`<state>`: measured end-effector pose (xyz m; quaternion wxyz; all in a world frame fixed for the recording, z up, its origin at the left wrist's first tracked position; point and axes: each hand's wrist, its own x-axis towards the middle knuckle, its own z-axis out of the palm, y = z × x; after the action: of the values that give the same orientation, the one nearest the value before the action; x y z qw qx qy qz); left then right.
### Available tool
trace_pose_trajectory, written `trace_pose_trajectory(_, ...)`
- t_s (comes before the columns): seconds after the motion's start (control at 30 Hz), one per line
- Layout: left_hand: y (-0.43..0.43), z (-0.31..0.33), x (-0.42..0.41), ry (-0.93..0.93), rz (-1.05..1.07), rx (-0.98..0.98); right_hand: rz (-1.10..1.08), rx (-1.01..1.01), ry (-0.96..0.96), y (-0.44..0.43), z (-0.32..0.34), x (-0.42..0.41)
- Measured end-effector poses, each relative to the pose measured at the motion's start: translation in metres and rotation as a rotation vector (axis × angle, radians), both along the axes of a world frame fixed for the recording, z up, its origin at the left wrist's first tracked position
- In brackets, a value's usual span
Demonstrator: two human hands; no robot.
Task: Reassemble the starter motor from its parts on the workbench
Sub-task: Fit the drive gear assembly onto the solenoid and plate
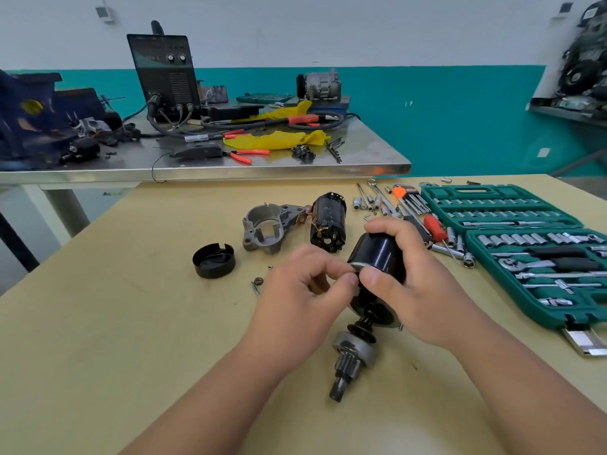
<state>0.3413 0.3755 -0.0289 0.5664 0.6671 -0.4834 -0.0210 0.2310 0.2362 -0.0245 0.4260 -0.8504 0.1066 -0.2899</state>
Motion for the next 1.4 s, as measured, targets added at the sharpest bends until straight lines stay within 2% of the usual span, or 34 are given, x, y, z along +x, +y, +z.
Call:
trace_pose_trajectory(0.27,-0.013,-0.011,-0.006,-0.124,0.087,-0.049,-0.093,0.169,-0.004,-0.015,-0.006,-0.002)
trace_pose_trajectory(0.4,-0.019,-0.015,-0.004,-0.112,0.109,-0.003,-0.082,0.443,-0.059,-0.027,-0.019,0.0)
trace_pose_trajectory(0.53,-0.03,-0.019,-0.01,0.094,0.044,0.119,-0.032,0.813,-0.157,-0.032,-0.031,0.004)
trace_pose_trajectory(0.63,-0.036,-0.021,-0.012,0.143,0.017,0.107,-0.01,0.912,-0.203,-0.035,-0.036,0.006)
trace_pose_trajectory(0.9,-0.041,-0.026,-0.012,0.007,0.041,0.025,-0.048,0.825,-0.173,-0.037,-0.041,0.007)
trace_pose_trajectory(1.17,-0.039,-0.019,-0.014,-0.034,0.053,-0.004,-0.111,0.577,-0.123,-0.025,-0.032,0.003)
trace_pose_trajectory(1.4,-0.023,-0.015,-0.02,-0.124,0.103,0.008,-0.121,0.327,-0.158,-0.013,-0.026,-0.01)
